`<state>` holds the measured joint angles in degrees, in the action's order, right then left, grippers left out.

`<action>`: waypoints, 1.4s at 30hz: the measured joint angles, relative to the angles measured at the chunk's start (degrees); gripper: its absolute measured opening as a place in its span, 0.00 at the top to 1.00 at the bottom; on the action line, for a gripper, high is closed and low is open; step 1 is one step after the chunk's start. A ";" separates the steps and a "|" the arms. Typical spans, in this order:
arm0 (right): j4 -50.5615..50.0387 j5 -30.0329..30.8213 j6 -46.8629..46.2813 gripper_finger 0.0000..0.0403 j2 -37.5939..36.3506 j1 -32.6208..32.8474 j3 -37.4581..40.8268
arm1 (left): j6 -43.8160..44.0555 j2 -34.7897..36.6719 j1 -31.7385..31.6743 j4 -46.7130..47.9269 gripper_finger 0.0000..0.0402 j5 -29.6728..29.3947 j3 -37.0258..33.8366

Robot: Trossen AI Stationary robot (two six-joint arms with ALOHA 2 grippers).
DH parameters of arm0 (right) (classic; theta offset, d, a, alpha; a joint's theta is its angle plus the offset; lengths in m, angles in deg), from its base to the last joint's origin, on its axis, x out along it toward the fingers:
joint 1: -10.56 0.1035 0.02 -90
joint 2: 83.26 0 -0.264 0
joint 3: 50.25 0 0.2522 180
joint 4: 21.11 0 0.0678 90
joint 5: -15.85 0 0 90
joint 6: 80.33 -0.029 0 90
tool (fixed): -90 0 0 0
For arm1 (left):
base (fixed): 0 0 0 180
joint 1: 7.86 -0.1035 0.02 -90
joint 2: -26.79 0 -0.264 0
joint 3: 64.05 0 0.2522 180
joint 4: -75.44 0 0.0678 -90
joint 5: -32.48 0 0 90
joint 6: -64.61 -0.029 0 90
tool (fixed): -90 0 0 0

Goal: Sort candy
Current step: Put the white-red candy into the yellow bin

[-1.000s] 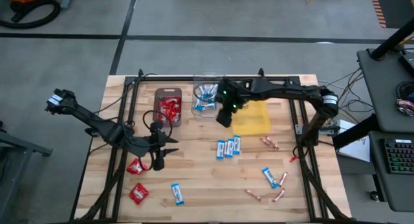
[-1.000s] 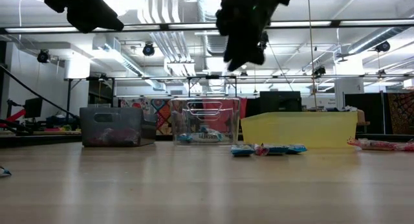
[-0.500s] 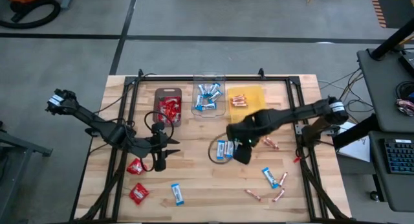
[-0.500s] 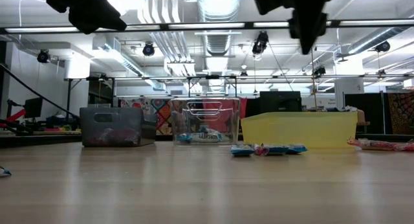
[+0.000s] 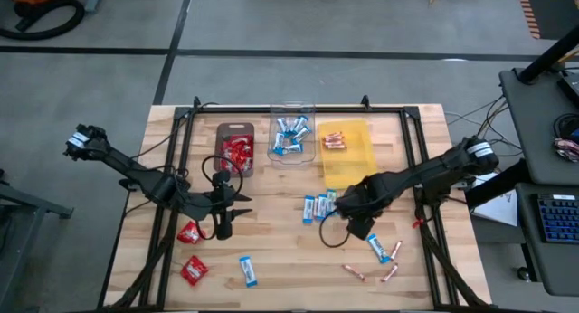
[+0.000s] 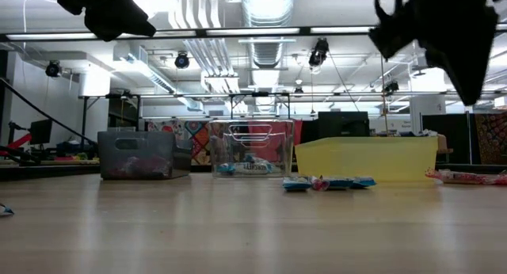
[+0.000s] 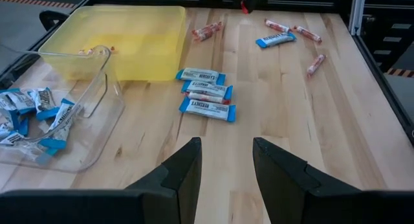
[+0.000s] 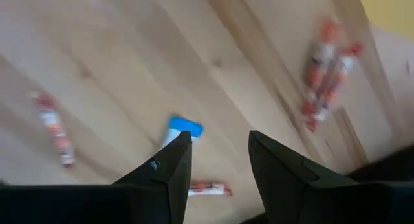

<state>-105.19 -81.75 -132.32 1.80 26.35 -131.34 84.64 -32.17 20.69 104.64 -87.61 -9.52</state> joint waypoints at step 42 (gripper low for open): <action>22.28 15.14 -12.46 0.66 -1.27 -0.04 25.76 | -1.31 -0.02 -0.06 -1.42 0.69 -1.14 0.00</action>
<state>-82.91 -66.62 -144.78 0.53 26.31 -105.58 83.33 -32.19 20.63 103.22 -88.75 -9.52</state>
